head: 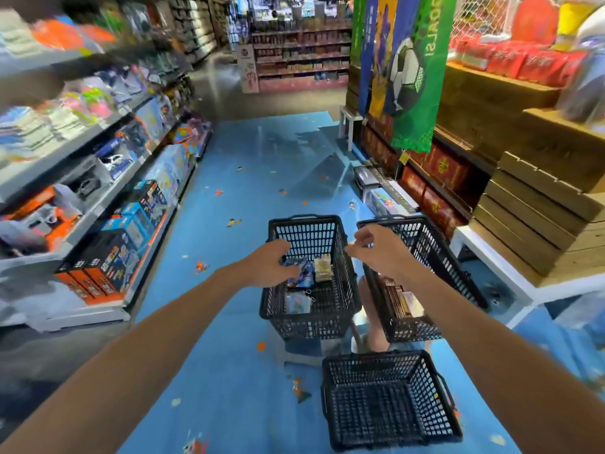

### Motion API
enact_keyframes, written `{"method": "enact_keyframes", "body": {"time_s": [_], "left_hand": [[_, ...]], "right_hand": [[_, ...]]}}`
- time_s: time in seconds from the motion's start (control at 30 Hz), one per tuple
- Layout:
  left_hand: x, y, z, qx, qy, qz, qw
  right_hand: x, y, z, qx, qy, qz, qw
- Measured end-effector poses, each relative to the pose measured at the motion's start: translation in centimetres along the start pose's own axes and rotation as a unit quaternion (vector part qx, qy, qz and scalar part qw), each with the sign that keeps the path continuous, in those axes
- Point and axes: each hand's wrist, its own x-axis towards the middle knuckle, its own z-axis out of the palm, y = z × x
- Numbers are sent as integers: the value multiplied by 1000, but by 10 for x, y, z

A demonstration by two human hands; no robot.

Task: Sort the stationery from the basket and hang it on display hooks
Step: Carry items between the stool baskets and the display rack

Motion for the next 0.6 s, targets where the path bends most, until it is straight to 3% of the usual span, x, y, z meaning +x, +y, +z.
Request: {"method": "enact_keyframes", "body": {"time_s": [0.17,0.3,0.6], "left_hand": [[97,-15,-27,-65,-17,-41,997],[171,-41,-29,-141,-58,-85,985],[392,-144,65,-296,-73,-221,926]], "right_hand": [[102,21,18,66,-18,65,996],[166,45,51,50,-48,99,993],[315,157,169,89,-38,253,963]]}}
